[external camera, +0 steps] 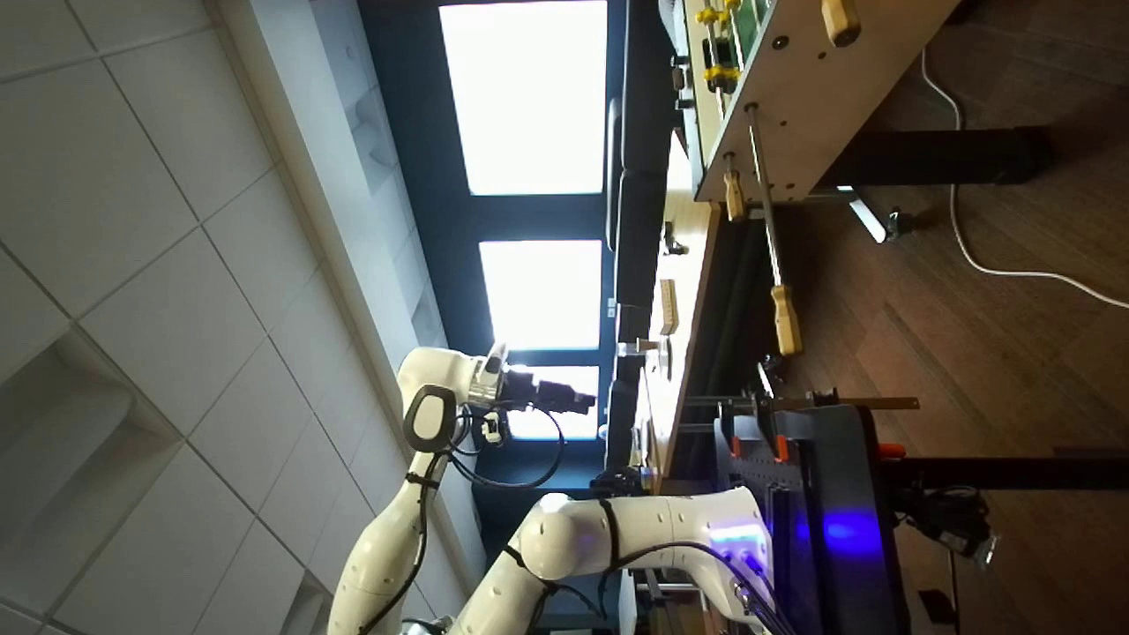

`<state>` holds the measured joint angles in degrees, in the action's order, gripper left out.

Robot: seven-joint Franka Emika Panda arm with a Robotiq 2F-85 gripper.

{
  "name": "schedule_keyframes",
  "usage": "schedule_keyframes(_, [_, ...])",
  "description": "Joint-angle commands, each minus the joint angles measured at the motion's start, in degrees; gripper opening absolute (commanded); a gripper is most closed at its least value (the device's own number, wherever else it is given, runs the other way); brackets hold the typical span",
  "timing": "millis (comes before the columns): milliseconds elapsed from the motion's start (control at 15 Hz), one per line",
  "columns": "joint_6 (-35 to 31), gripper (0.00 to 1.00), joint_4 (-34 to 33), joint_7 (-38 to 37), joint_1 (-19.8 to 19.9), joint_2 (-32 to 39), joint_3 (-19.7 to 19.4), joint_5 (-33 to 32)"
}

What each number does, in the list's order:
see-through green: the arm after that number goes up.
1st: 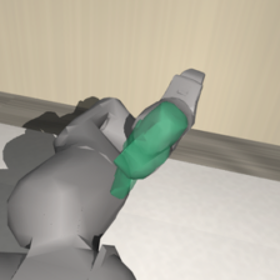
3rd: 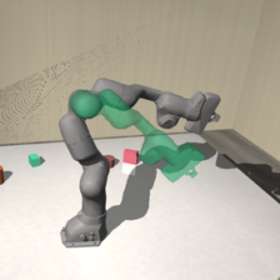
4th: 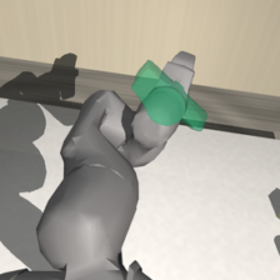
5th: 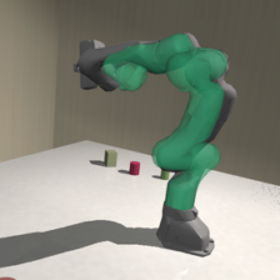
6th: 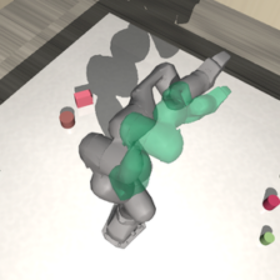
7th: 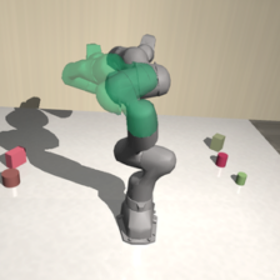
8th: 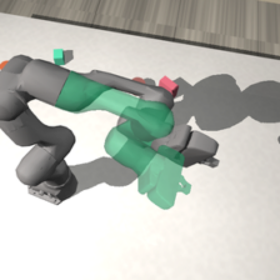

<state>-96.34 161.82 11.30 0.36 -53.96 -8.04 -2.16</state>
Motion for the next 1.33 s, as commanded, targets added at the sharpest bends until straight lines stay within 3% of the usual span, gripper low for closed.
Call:
schedule_keyframes(0, [-3.85, 1.0, 0.0, 4.45, -1.63, 4.08, -1.41, 0.82])
schedule_keyframes(667, [-29.41, 1.0, 0.32, 3.09, -2.26, 24.26, 0.2, 3.13])
schedule_keyframes(1267, [-37.18, 1.0, -1.8, 3.64, -0.91, 36.01, 1.66, 2.77])
